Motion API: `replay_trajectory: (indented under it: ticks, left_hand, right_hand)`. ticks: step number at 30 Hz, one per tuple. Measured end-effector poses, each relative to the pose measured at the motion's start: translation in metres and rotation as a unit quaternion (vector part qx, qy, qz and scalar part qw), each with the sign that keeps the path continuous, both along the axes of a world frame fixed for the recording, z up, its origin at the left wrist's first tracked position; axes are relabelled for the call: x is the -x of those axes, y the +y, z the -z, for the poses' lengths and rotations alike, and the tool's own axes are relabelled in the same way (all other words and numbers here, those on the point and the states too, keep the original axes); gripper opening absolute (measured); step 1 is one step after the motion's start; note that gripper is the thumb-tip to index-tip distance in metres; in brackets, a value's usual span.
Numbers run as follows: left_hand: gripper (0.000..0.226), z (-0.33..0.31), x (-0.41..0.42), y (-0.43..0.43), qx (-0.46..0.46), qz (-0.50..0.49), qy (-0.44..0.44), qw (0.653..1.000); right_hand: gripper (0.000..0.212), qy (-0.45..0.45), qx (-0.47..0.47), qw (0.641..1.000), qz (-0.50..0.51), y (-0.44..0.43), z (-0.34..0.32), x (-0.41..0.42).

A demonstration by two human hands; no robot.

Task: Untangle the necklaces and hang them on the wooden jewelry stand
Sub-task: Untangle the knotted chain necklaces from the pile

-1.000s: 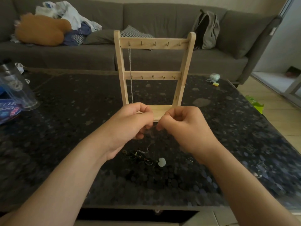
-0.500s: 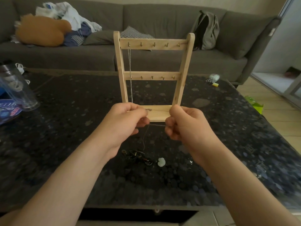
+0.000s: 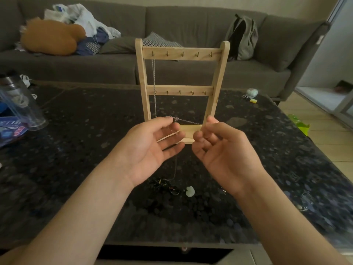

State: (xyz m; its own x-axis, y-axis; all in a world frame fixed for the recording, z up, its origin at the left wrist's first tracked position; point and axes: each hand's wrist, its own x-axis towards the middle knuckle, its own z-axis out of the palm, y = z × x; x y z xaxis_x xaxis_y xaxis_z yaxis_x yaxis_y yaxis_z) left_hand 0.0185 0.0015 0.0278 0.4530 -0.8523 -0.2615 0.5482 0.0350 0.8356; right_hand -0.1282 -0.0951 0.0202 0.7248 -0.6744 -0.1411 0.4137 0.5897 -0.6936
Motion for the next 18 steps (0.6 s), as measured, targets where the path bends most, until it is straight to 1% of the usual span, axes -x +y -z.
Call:
replay_trajectory:
  ticks: [1, 3, 5, 7, 9, 12, 14, 16, 18]
  left_hand:
    - [0.009, -0.0003, 0.0002, 0.0, 0.006, 0.004, 0.006, 1.0]
    - [0.006, -0.0007, -0.0004, 0.0007, 0.02, 0.011, 0.019, 1.0]
    - [0.009, -0.0013, -0.0017, 0.0015, 0.038, 0.007, 0.035, 0.999]
    - [0.013, -0.0016, -0.0017, 0.002, 0.052, 0.001, 0.02, 0.998]
    - [0.016, -0.001, -0.0004, 0.0017, 0.057, -0.008, -0.038, 0.998]
    - [0.021, 0.0013, 0.0015, 0.0025, 0.046, -0.028, -0.158, 0.986]
    - [0.023, 0.0021, 0.0016, 0.0039, 0.041, -0.033, -0.23, 0.972]
    - [0.024, 0.0027, 0.0003, 0.0052, 0.038, -0.038, -0.278, 0.959]
    - [0.026, 0.0035, -0.002, 0.0058, 0.039, -0.043, -0.308, 0.95]
  right_hand:
    - [0.024, 0.013, 0.009, 1.0, -0.006, -0.0002, 0.001, -0.0008]
    - [0.025, 0.068, 0.059, 0.996, -0.012, 0.0007, 0.0022, -0.0018]
    - [0.029, 0.127, 0.121, 0.984, -0.013, 0.0018, 0.003, -0.0017]
    - [0.029, 0.171, 0.177, 0.969, -0.02, 0.0025, 0.0031, -0.0006]
    - [0.025, 0.209, 0.229, 0.95, -0.023, 0.0028, 0.0034, 0.0002]
    - [0.012, 0.26, 0.304, 0.917, -0.003, 0.0025, 0.005, 0.0002]
    - [0.013, 0.278, 0.352, 0.894, 0.009, 0.0018, 0.0059, 0.0009]
    - [0.017, 0.282, 0.367, 0.886, 0.002, 0.0008, 0.0057, 0.0021]
    - [0.015, 0.28, 0.358, 0.89, -0.007, -0.0006, 0.0049, 0.0032]
